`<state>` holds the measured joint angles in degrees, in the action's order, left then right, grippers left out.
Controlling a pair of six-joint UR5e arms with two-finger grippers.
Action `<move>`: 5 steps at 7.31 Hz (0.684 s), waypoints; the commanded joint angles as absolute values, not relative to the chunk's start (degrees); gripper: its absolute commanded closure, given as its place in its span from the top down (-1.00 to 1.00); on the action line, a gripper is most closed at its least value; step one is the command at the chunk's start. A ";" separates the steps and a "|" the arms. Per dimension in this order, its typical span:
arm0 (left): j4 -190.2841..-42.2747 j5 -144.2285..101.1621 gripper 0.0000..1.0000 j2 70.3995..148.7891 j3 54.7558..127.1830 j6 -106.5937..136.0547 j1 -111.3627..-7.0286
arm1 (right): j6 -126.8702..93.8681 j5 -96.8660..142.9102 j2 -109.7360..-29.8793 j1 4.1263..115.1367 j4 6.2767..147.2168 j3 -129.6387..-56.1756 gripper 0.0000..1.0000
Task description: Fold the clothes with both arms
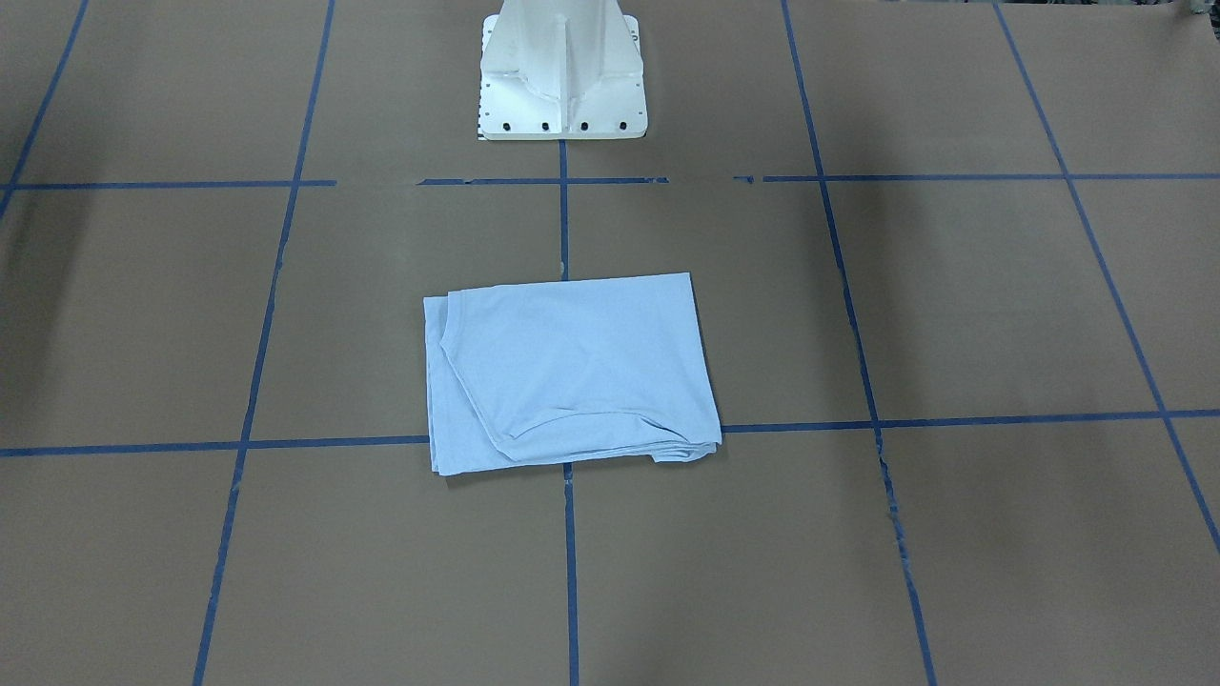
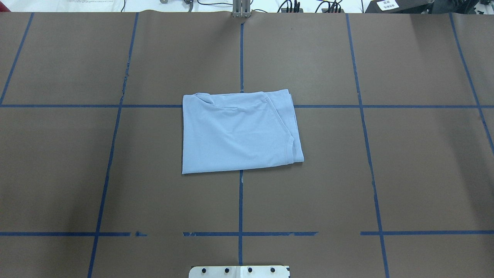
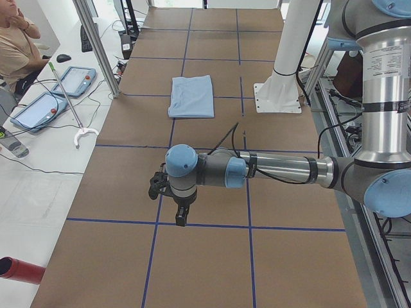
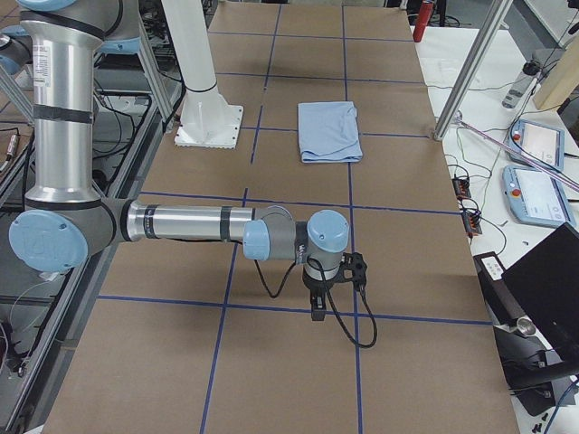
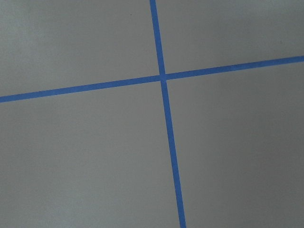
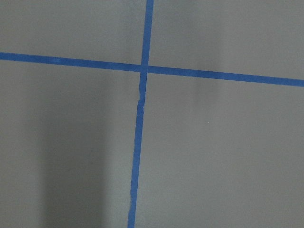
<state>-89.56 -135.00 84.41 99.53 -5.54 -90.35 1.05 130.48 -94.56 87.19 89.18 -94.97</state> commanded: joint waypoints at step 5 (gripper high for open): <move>-89.56 -135.00 1.00 84.29 98.88 -5.54 -90.35 | 0.97 130.61 -94.57 87.10 89.21 -94.92 1.00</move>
